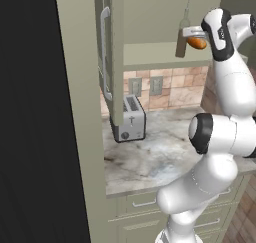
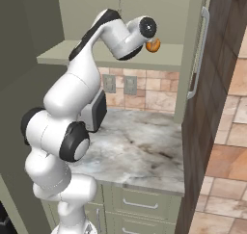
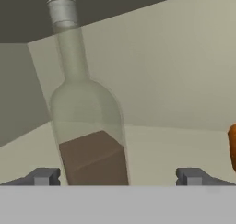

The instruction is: The dining table condiment station is running low on oil/vinegar bottle. Refill the condiment station by opening the cabinet and taking the oil/vinegar bottle from the cabinet and placing it on the dining table.

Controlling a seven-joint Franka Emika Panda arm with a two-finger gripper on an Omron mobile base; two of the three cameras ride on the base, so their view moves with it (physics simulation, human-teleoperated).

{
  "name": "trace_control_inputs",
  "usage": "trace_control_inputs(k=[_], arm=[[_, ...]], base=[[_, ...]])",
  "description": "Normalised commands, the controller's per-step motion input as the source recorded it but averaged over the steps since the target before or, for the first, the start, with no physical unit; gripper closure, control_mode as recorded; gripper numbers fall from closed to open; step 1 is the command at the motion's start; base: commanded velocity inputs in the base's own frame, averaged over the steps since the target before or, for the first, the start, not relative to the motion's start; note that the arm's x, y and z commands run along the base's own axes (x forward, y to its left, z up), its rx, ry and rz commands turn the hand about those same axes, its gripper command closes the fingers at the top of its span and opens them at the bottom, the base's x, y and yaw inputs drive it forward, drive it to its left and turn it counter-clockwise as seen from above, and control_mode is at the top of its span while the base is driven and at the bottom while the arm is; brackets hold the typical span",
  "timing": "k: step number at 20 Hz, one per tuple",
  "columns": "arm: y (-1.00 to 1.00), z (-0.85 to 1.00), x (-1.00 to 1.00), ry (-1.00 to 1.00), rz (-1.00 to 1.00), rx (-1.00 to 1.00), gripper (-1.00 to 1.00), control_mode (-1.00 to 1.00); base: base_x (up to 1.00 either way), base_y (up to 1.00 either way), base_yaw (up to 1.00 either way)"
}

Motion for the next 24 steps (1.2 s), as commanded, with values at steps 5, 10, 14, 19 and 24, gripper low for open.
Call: trace_control_inputs(k=[5, 10, 14, 19, 24], arm=[[-0.02, 0.00, 0.20, -0.04, 0.09, 0.00, -1.00, -1.00], [0.00, 0.00, 0.12, -0.04, 0.10, -0.01, -1.00, -1.00], [0.11, 0.00, 0.00, -0.04, 0.13, -0.08, 1.00, -1.00], [0.08, 0.00, 0.05, 0.00, 0.06, -0.03, 1.00, -1.00], [0.10, -0.06, -0.04, -0.04, 0.00, -0.02, 1.00, -1.00]], base=[[0.00, 0.00, 0.00], [0.00, 0.00, 0.00], [0.00, 0.00, 0.00], [0.00, 0.00, 0.00], [0.00, 0.00, 0.00]])
